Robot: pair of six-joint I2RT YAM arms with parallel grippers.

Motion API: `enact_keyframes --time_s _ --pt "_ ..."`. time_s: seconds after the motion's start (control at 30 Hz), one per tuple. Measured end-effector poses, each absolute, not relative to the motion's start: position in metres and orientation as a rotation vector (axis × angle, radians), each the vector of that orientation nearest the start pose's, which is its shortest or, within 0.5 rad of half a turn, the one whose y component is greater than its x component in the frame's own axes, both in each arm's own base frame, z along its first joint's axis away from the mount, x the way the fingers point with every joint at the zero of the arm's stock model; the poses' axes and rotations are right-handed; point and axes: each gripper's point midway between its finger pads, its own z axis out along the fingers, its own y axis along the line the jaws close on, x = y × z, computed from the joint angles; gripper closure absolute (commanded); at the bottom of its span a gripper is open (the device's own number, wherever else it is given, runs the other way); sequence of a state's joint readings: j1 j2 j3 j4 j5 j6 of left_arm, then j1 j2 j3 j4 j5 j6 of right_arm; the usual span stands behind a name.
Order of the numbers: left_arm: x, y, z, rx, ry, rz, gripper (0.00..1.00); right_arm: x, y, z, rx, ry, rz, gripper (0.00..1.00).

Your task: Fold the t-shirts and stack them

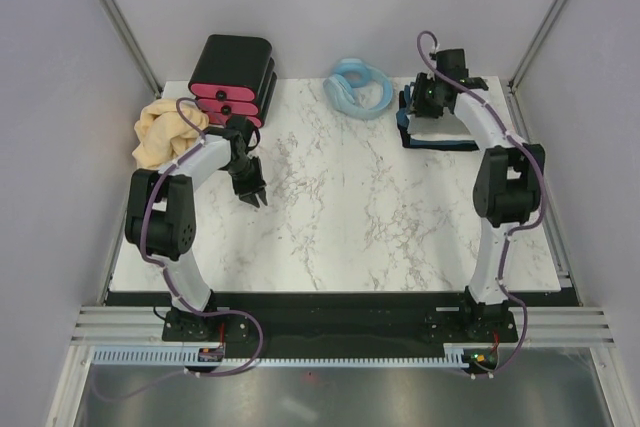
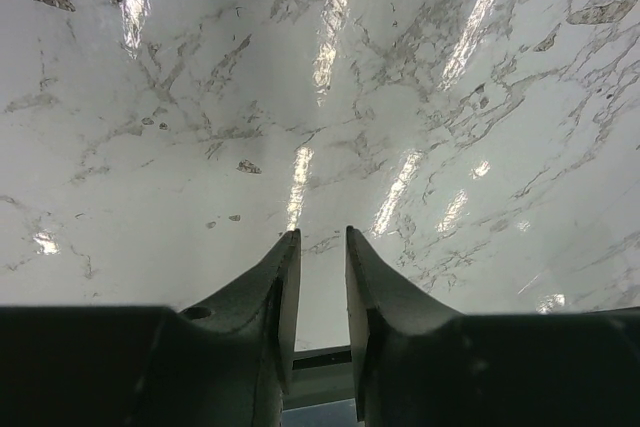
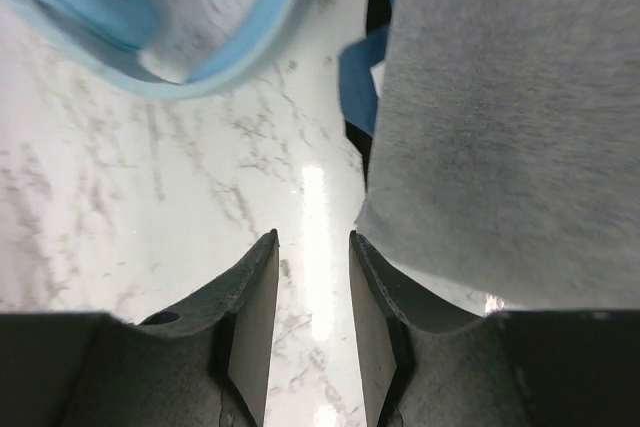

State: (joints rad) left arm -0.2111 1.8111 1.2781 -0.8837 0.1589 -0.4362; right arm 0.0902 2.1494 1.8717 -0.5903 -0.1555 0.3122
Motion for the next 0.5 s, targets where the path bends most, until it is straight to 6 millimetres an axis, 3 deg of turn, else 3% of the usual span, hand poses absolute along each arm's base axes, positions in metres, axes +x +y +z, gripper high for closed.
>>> enact_keyframes --time_s 0.13,0.2,0.33,0.4,0.5 --pt "0.308 -0.112 0.05 -0.321 3.012 -0.306 0.67 0.533 0.095 0.201 0.188 2.278 0.425 0.59" --pt "0.309 -0.113 0.052 -0.32 3.008 -0.307 0.67 0.522 0.101 0.258 0.173 2.164 0.474 0.59" --pt "0.315 -0.114 0.061 -0.313 2.976 -0.319 0.67 0.495 0.119 0.335 0.134 2.001 0.57 0.59" --pt "0.32 -0.115 0.067 -0.308 2.953 -0.327 0.67 0.475 0.134 0.352 0.112 1.966 0.619 0.59" --pt "0.328 -0.117 0.08 -0.298 2.909 -0.345 0.66 0.443 0.157 0.338 0.087 2.006 0.677 0.59"
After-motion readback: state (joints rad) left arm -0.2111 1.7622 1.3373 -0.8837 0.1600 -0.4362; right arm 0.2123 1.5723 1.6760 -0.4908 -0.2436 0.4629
